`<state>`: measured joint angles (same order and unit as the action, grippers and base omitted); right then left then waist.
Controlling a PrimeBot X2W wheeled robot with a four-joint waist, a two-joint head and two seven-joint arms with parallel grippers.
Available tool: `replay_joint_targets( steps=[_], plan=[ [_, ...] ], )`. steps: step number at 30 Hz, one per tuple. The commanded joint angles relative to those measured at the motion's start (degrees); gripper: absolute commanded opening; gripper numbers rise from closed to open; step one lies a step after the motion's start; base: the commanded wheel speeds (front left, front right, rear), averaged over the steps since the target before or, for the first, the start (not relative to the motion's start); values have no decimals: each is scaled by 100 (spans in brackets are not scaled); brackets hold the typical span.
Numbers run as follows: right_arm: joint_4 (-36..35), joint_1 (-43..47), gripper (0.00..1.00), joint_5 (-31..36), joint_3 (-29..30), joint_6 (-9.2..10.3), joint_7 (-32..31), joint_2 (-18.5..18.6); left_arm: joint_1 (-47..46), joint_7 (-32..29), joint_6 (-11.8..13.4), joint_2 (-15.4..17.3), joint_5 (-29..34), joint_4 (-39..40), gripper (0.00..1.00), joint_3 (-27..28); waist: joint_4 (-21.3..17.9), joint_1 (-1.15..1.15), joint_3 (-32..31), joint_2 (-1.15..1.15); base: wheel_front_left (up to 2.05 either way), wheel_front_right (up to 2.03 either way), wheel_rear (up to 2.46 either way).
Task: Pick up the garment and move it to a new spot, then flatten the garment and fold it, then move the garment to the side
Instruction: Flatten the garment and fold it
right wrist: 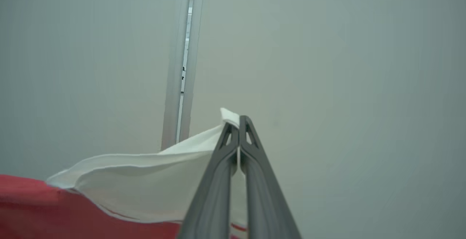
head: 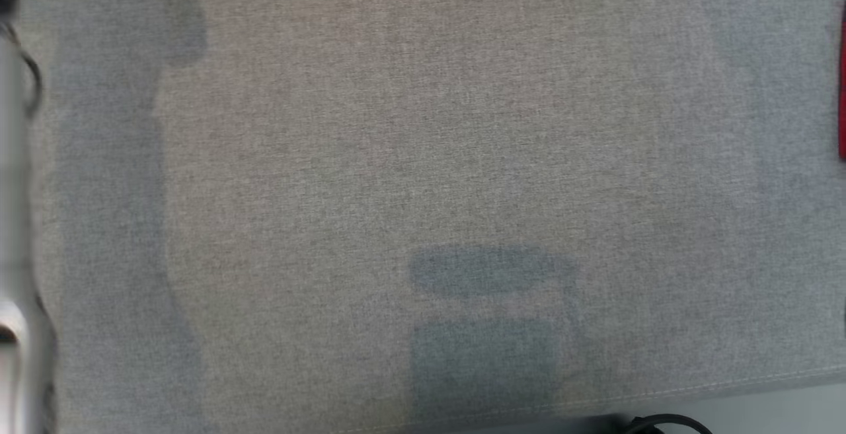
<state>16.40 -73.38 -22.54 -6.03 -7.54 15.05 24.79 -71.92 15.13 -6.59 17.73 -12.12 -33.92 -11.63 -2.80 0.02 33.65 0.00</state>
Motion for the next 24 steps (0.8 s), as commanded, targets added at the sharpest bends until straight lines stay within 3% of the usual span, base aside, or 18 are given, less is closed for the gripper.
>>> replay_joint_targets(
  steps=[1, 7, 11, 17, 24],
  plan=[
    [-104, 404, 0, -140, 41, 11, 13, 56, 327, -5, -12, -27, -57, 58, 0, 74, -57, -2, -16, 0, 0, 0, 0],
    [-837, 3107, 0, -746, 390, 11, 14, -115, 2690, -3, -49, -527, -166, 500, 0, 608, -73, -2, -504, 0, 0, 0, 0],
    [-943, 4403, 0, -942, 259, 11, 15, -258, 4022, -4, -72, -867, -267, 439, 0, 959, -124, -2, -977, 0, 0, 0, 0],
    [-592, 5632, 0, -1073, -349, 11, 15, -160, 5439, -4, -86, -1201, -254, 494, 0, 1222, -280, -2, -1759, 0, 0, 0, 0],
    [-54, 6718, 0, -1320, -590, 12, 15, -185, 6609, -3, -79, -1377, -380, 453, 0, 1548, -357, -2, -2716, 0, 0, 0, 0]
  ],
)
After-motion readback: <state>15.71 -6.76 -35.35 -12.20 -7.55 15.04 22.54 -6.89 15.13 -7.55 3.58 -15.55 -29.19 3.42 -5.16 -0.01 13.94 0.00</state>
